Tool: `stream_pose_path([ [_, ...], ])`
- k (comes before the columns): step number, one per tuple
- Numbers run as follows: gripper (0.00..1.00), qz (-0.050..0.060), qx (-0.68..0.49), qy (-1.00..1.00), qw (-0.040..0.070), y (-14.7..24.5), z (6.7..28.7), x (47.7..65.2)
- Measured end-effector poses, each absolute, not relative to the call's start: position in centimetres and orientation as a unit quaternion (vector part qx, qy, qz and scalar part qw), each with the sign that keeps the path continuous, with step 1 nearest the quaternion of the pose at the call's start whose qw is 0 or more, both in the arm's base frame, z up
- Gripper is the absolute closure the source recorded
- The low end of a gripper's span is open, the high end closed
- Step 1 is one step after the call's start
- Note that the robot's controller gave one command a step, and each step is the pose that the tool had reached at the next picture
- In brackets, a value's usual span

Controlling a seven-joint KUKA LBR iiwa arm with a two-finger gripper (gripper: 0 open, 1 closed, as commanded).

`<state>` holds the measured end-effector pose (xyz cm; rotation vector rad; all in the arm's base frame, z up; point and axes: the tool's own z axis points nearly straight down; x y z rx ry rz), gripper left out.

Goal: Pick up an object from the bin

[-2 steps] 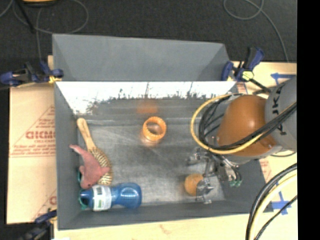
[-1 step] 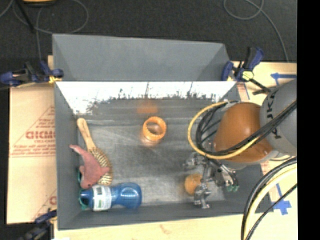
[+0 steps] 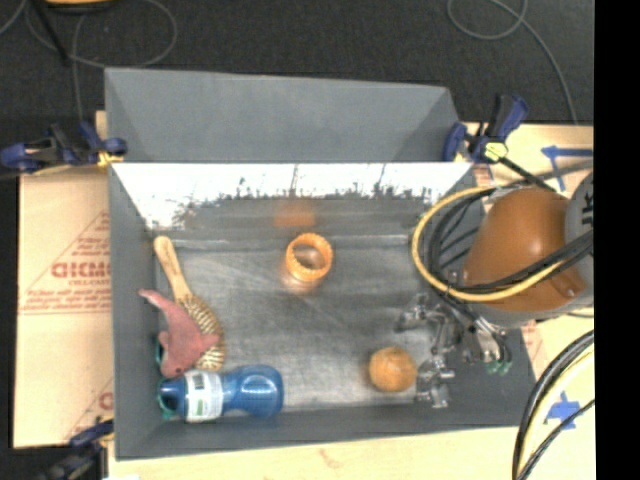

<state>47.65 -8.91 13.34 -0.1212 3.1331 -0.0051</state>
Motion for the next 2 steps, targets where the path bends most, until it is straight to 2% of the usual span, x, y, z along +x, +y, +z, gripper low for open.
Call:
stream_pose_path([
  [1,0.00,-0.002,-0.103,0.995,0.008,-8.6,8.3,47.9],
  [2,1.00,-0.002,0.026,1.000,0.010,-7.0,7.5,47.8],
])
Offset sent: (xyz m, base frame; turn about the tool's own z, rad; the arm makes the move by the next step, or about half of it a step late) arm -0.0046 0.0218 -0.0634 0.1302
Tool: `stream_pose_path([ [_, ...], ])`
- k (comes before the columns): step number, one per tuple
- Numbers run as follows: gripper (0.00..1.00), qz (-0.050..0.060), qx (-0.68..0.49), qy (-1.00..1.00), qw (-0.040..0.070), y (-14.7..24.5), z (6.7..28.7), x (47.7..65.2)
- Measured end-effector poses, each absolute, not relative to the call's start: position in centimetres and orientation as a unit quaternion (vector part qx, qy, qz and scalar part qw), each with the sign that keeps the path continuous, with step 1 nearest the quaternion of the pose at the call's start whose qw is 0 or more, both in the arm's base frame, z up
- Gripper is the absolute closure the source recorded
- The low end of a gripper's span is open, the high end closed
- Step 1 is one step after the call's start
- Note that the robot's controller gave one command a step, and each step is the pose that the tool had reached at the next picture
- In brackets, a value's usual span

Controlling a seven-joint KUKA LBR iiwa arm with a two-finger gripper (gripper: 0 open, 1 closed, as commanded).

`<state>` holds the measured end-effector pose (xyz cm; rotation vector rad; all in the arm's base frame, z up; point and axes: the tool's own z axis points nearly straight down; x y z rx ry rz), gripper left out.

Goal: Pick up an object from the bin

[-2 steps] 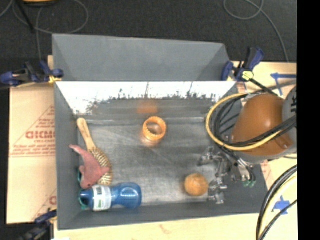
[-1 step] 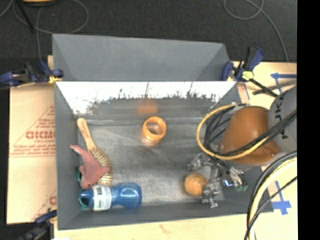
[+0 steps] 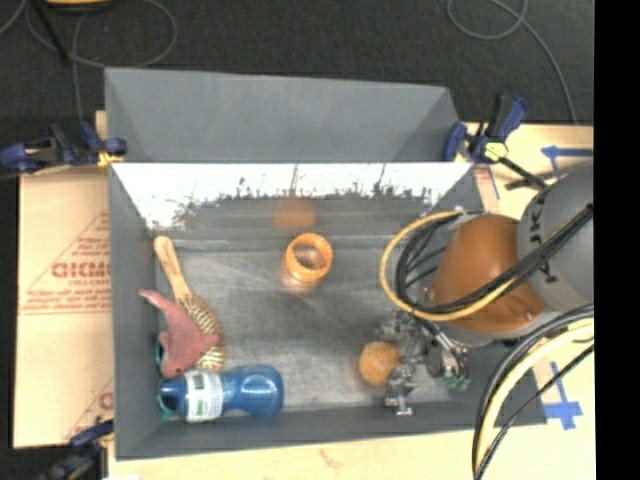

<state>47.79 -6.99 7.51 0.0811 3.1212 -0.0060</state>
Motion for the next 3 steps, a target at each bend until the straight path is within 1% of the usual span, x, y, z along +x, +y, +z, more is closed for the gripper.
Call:
stream_pose_path([
  [1,1.00,-0.002,0.026,1.000,0.010,-7.0,7.5,47.8],
  [2,1.00,-0.001,0.025,1.000,0.004,-7.0,8.2,47.6],
  [3,1.00,0.000,0.025,1.000,-0.003,-6.9,10.5,47.3],
])
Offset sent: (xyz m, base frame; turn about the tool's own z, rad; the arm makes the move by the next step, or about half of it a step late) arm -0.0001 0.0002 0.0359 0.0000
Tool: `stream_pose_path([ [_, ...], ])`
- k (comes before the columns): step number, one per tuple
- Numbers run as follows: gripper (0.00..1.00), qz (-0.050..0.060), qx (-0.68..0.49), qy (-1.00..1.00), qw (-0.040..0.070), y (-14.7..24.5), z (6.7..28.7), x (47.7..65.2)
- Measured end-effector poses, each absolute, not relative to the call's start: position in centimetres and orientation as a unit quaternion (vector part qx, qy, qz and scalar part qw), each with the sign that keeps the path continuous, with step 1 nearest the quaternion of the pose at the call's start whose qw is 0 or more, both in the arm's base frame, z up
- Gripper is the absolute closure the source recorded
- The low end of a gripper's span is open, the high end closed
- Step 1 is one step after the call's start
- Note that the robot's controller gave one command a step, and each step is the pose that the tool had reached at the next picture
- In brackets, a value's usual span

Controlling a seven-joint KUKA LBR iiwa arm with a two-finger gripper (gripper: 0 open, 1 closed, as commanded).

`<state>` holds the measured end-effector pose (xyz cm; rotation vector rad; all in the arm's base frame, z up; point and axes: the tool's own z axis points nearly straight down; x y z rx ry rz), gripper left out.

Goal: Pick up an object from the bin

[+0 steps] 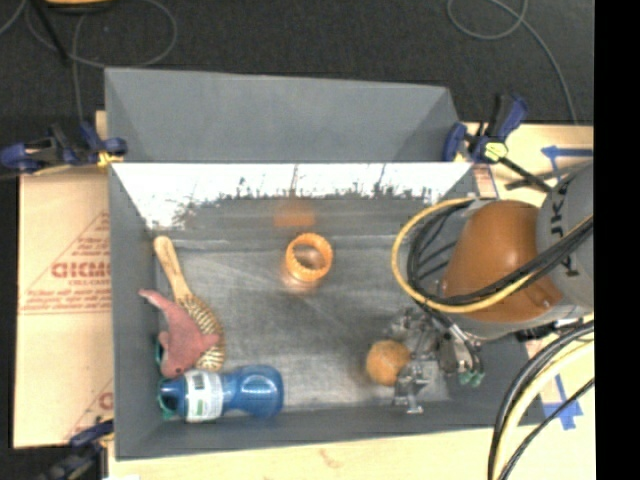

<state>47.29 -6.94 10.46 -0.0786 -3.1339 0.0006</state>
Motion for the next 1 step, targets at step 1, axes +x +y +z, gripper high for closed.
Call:
stream_pose_path([
  [1,1.00,0.000,-0.025,-1.000,0.002,-6.95,13.64,47.42],
])
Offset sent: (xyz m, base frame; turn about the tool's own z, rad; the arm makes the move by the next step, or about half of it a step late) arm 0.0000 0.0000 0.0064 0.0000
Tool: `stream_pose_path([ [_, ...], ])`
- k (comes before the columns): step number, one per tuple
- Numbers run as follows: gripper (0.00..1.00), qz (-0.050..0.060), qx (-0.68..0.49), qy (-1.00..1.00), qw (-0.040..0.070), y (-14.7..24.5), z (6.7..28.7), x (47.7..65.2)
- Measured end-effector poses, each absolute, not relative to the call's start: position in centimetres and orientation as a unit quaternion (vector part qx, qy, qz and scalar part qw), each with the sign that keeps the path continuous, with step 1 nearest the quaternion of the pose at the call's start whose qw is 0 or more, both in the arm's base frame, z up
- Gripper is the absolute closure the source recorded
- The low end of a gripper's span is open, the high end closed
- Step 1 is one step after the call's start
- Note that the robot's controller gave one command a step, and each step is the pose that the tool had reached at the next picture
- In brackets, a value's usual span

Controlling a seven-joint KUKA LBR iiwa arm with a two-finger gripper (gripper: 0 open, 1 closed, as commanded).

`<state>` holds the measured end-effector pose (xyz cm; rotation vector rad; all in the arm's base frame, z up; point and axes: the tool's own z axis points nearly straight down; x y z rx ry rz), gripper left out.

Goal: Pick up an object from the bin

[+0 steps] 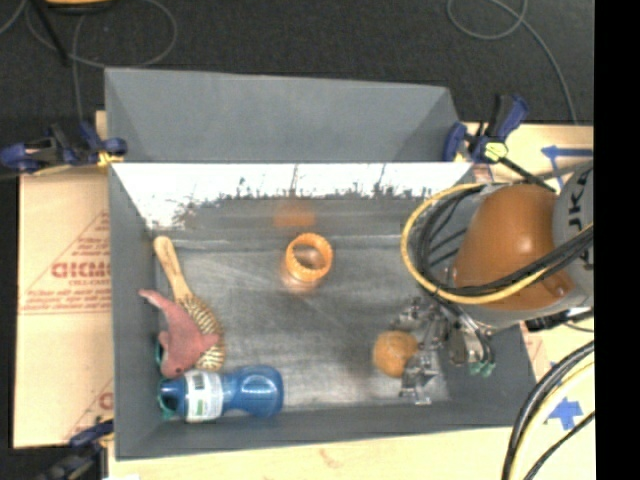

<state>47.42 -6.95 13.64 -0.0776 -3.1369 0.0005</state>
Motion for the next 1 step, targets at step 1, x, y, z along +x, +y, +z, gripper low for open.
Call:
stream_pose_path([
  [1,1.00,0.001,-0.024,-1.000,-0.003,-6.98,15.91,47.60],
])
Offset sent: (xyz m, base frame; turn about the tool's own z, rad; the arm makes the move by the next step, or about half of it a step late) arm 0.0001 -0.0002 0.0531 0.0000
